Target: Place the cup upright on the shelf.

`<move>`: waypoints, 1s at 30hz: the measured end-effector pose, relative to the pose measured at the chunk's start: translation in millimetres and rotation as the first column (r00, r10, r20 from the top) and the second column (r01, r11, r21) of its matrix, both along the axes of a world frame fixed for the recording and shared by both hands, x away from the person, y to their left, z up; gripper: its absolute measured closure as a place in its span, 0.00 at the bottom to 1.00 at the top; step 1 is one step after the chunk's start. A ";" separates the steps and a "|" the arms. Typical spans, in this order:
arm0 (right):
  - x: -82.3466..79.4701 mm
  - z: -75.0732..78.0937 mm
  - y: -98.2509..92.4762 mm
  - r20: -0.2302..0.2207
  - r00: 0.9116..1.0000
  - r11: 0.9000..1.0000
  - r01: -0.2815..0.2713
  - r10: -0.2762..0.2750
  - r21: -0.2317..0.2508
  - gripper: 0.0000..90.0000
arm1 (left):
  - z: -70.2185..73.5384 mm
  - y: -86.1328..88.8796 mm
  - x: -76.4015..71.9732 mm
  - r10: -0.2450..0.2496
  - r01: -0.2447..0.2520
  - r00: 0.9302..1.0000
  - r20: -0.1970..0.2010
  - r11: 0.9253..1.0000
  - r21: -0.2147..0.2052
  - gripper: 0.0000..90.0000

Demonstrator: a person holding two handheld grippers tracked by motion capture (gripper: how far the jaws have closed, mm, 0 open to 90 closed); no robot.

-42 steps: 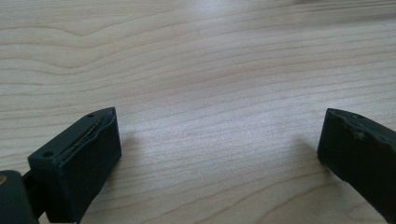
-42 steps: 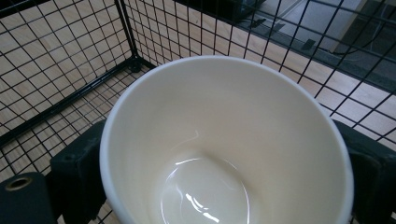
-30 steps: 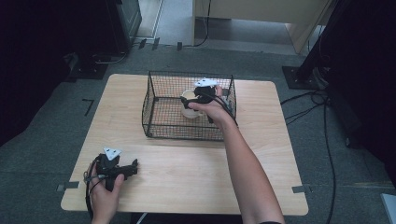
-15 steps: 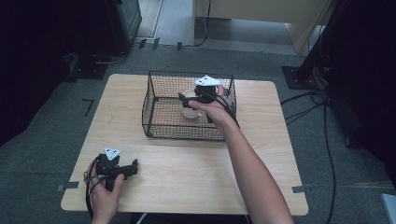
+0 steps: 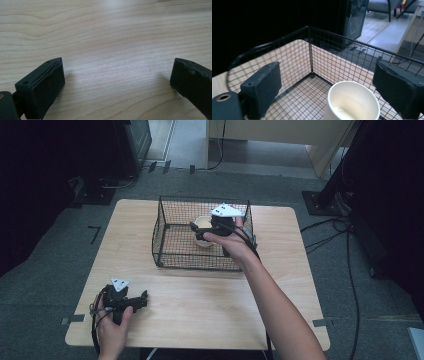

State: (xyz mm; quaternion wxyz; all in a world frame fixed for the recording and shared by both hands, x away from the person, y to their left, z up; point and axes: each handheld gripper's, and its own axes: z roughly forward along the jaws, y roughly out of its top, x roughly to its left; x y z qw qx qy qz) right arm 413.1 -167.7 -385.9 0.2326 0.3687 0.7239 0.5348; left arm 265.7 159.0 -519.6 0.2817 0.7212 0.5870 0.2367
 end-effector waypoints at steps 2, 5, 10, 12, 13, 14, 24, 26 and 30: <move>-7.3 1.3 -0.9 0.009 1.000 1.000 -0.009 0.009 0.002 0.09 | 0.0 0.0 0.0 0.000 0.000 1.000 0.001 1.000 -0.001 0.00; -16.4 2.8 -2.6 0.024 1.000 1.000 -0.018 0.018 0.010 0.09 | 0.0 0.0 0.0 0.000 0.000 1.000 0.001 1.000 0.000 0.00; -30.0 5.9 -7.4 0.042 0.999 1.000 -0.010 0.009 0.020 0.09 | 0.0 0.1 0.0 0.000 0.000 1.000 0.000 1.000 0.000 0.00; -36.5 7.3 -10.0 0.055 0.998 1.000 -0.009 0.007 0.028 0.09 | 0.1 0.0 0.0 0.000 0.000 1.000 -0.001 1.000 0.001 0.00; -41.8 8.2 -11.9 0.062 0.998 0.999 -0.010 0.008 0.034 0.09 | 0.1 0.1 0.0 -0.001 0.001 1.000 -0.001 1.000 0.001 0.00; -41.8 8.2 -11.9 0.062 0.998 0.999 -0.010 0.008 0.034 0.09 | 0.1 0.1 0.0 -0.001 0.001 1.000 -0.001 1.000 0.001 0.00; -72.1 9.5 -27.6 0.090 0.996 0.998 -0.020 0.015 0.051 0.10 | 0.0 0.0 0.0 0.000 0.000 1.000 0.000 1.000 0.000 0.00; -74.4 8.8 -29.6 0.092 0.996 0.998 -0.020 0.015 0.052 0.10 | 0.1 0.1 0.0 -0.001 0.001 1.000 0.000 1.000 0.001 0.00; -83.1 5.8 -38.6 0.096 0.995 0.998 -0.015 0.009 0.062 0.10 | 0.1 0.1 0.0 -0.001 0.001 1.000 -0.001 1.000 0.001 0.00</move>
